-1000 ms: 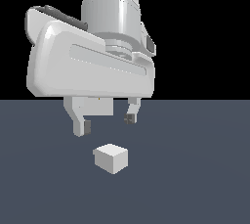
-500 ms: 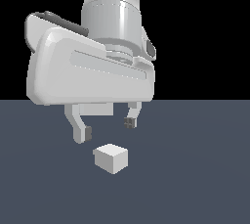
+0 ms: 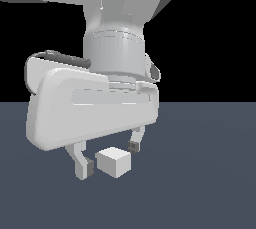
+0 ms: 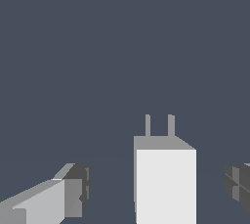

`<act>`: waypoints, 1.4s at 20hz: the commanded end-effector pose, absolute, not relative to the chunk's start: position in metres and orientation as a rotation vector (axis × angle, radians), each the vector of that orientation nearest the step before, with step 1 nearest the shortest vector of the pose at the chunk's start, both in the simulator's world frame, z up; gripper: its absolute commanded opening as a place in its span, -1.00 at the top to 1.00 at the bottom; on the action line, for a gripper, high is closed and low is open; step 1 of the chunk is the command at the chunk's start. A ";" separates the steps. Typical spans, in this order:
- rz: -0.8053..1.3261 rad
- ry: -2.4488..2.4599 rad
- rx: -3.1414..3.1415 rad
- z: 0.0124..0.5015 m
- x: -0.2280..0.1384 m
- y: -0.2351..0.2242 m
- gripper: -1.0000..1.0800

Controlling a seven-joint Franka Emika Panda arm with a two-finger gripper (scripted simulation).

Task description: Plug the charger into the wall socket.

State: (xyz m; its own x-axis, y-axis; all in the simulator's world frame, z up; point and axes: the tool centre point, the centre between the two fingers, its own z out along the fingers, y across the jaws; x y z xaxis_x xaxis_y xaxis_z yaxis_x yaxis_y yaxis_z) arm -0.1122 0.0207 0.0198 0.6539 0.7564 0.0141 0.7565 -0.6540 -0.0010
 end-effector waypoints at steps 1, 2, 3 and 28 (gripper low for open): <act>-0.021 -1.305 -2.851 0.014 -0.112 0.021 -0.92; -0.021 -1.305 -2.851 0.013 -0.112 0.021 -0.92; -0.021 -1.305 -2.851 0.012 -0.112 0.021 -0.92; -0.023 -1.137 -2.922 0.025 -0.100 0.036 1.00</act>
State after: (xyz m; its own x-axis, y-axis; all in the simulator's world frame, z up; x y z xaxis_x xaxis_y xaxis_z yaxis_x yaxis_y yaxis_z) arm -0.1023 0.0328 0.0220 0.7209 0.6929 0.0151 0.6930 -0.7210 -0.0006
